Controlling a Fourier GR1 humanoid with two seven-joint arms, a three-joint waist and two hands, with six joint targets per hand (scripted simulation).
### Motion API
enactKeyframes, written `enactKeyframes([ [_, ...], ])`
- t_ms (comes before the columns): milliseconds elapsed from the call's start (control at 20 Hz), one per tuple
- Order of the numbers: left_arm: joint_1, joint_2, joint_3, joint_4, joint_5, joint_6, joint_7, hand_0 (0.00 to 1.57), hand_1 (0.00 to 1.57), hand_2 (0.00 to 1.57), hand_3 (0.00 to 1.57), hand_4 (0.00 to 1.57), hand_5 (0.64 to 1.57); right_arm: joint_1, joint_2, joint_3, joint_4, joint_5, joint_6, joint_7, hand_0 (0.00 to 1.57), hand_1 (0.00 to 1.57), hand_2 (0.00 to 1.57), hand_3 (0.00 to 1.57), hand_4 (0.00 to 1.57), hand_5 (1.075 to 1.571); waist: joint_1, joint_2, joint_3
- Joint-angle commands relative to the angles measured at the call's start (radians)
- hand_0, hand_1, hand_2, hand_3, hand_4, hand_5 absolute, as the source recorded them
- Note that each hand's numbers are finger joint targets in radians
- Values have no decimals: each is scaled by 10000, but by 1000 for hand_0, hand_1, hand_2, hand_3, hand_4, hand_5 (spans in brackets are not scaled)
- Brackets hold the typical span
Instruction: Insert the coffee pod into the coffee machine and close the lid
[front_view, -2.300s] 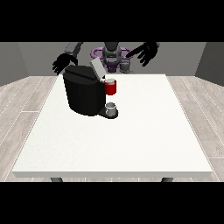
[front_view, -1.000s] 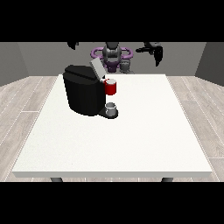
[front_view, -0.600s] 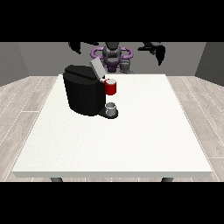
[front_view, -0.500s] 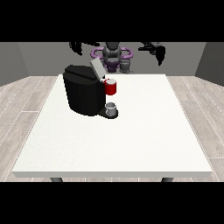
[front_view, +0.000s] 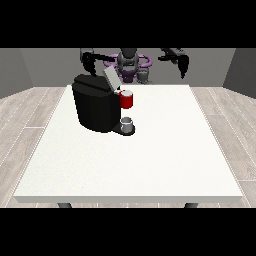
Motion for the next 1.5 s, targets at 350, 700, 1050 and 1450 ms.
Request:
enactKeyframes([
  [350,584,182,-247,-909,309,388,-310,0,0,0,0,0,1571,-1361,225,178,1241,697,-365,-227,0,0,0,0,0,1571,-130,623,-1],
  [700,696,143,-742,-1425,170,558,122,0,0,0,0,0,1571,-2087,148,-115,2000,598,-183,-293,0,0,0,0,0,1571,130,870,1],
  [1050,620,740,-169,-605,418,440,-737,0,0,0,0,0,1571,-2297,133,87,1953,679,231,-579,0,0,0,0,0,1571,-262,1279,-2],
  [1450,406,1215,186,-331,816,334,-245,0,0,0,0,141,1571,-2321,876,846,1947,1326,-221,-116,0,0,0,0,77,1571,-368,815,-4],
])
